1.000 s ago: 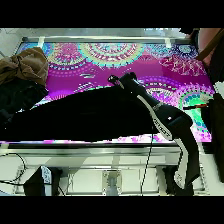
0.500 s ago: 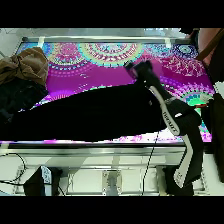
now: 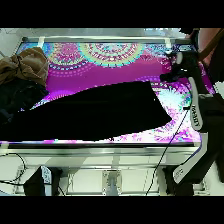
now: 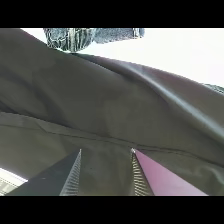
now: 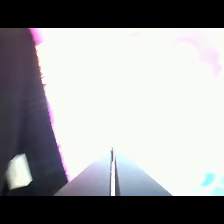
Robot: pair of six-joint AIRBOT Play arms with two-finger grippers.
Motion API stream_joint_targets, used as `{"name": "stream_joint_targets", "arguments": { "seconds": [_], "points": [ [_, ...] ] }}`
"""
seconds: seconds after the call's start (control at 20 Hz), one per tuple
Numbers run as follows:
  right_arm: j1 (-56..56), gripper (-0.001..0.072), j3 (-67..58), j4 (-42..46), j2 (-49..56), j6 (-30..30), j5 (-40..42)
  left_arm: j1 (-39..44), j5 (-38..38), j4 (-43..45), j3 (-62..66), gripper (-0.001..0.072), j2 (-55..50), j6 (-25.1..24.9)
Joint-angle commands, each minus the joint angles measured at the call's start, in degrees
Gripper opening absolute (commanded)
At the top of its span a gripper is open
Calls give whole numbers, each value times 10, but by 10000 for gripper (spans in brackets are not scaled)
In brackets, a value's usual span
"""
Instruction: Fold the clothes and pants, and hang the long-sleeved shirts on hangers.
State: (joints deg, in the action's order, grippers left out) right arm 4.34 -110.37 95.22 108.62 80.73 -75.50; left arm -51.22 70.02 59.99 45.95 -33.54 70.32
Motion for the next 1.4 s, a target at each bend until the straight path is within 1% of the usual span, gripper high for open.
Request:
{"name": "stream_joint_targets", "arguments": {
  "seconds": [0.0, 0.05, 0.1, 0.15, 0.2, 0.25, 0.3, 0.35, 0.4, 0.45, 0.5, 0.6, 0.65, 0.7, 0.75, 0.8, 0.9, 0.95, 1.0, 1.05, 1.1, 1.15, 1.2, 1.3, 1.35],
  "points": [
    [65, 55, 22, -85, -2, 25, 84, 0, 0, 0, 0, 342, 0, 0],
    [72, 195, 22, -99, -2, -1, 73, 0, 0, 0, 0, 342, 0, 0],
    [79, 406, 22, -100, -2, -10, 52, 0, 0, 0, 0, 342, 0, 0],
    [90, 432, 22, -103, -2, -19, 20, 0, 1, 0, 0, 342, 0, 0],
    [106, 431, 22, -127, -2, -43, -20, 0, 1, 0, 0, 343, 1, 4],
    [124, 429, 23, -167, -3, -64, -59, 0, 1, 0, 0, 343, 3, 24],
    [143, 428, 27, -218, -5, -86, -94, 0, 1, 2, 0, 342, 9, 32],
    [164, 379, 45, -274, -14, -105, -116, -3, -1, 11, 0, 342, 19, 33],
    [183, 353, 76, -322, -31, -122, -122, -11, 2, 31, 0, 343, 33, 43],
    [201, 314, 125, -356, -59, -141, -115, -21, 6, 75, -1, 343, 49, 61],
    [217, 314, 186, -372, -94, -155, -95, -33, 7, 155, -8, 342, 71, 98],
    [242, 315, 322, -381, -176, -179, -43, -33, -6, 321, -38, 338, 102, 233],
    [254, 315, 392, -389, -219, -195, -19, -36, -6, 387, -57, 329, 106, 256],
    [264, 316, 452, -399, -256, -204, 3, -42, -7, 418, -73, 318, 98, 269],
    [273, 318, 504, -411, -291, -209, 24, -51, -12, 429, -86, 312, 78, 283],
    [280, 319, 549, -424, -322, -214, 42, -62, -26, 423, -92, 267, 50, 297],
    [282, 326, 595, -438, -362, -214, 46, -90, -59, 392, -91, 262, -33, 306],
    [281, 327, 603, -450, -374, -214, 37, -107, -72, 380, -90, 262, -79, 325],
    [281, 330, 602, -467, -381, -214, 20, -124, -88, 379, -89, 261, -122, 368],
    [281, 357, 602, -490, -388, -214, 9, -140, -103, 378, -89, 264, -156, 411],
    [281, 357, 602, -517, -394, -214, 3, -156, -117, 368, -89, 355, -187, 438],
    [281, 357, 602, -540, -399, -214, -2, -171, -131, 348, -89, 553, -210, 439],
    [281, 358, 602, -561, -403, -214, -5, -185, -149, 317, -89, 585, -229, 439],
    [281, 357, 602, -591, -410, -212, -16, -204, -196, 251, -89, 583, -249, 430],
    [281, 356, 602, -597, -412, -204, -23, -208, -217, 199, -84, 583, -251, 390]
  ]
}}
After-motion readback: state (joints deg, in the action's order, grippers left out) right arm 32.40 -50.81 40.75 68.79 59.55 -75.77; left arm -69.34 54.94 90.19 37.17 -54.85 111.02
